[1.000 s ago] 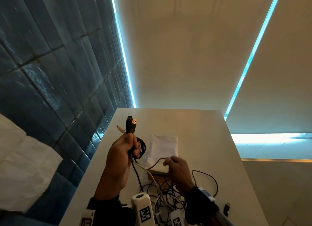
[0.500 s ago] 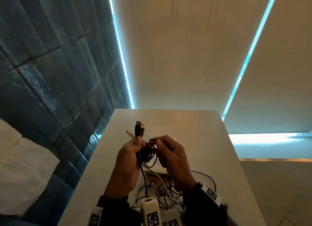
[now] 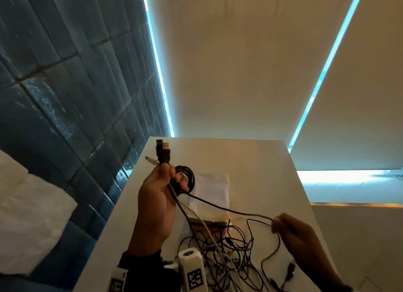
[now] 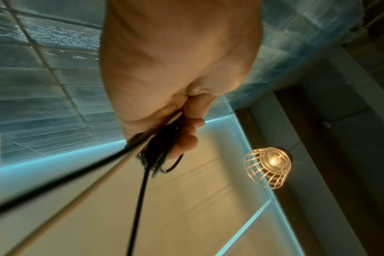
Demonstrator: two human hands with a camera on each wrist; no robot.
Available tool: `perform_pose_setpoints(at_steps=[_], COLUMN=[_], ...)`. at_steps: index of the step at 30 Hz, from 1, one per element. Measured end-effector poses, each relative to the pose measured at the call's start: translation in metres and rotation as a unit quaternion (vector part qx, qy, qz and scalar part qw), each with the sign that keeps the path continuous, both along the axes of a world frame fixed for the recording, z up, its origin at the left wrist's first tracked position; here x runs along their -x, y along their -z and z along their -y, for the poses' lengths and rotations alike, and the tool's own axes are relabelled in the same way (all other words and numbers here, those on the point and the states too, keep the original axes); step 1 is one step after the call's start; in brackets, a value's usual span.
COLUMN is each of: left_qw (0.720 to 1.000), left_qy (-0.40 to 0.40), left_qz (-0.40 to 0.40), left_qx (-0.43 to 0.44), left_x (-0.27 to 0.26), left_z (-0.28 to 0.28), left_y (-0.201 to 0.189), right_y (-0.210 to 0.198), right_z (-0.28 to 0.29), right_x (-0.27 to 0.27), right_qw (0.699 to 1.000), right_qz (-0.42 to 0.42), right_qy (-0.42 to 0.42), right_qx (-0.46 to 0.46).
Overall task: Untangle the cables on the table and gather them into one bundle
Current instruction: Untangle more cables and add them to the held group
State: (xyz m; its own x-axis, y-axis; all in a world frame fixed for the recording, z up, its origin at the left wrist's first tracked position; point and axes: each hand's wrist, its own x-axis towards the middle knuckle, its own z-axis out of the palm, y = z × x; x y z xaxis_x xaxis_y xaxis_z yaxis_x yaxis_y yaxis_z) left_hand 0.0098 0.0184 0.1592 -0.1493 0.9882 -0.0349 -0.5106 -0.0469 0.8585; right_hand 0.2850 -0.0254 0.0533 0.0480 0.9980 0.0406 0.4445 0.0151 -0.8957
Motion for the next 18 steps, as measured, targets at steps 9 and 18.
perform_pose_setpoints(at_steps=[9, 18], left_qw=[0.997, 1.0], left_qy=[0.047, 0.008], left_qz=[0.056, -0.02], left_qx=[0.022, 0.014], left_x=[-0.038, -0.043], left_z=[-0.006, -0.017], left_y=[0.009, 0.011], right_y=[-0.005, -0.055], right_z=[0.055, 0.064], right_x=[-0.044, -0.04], right_qw=[0.994, 0.983], right_qz=[0.062, -0.071], right_qy=[0.081, -0.012], right_qx=[0.047, 0.166])
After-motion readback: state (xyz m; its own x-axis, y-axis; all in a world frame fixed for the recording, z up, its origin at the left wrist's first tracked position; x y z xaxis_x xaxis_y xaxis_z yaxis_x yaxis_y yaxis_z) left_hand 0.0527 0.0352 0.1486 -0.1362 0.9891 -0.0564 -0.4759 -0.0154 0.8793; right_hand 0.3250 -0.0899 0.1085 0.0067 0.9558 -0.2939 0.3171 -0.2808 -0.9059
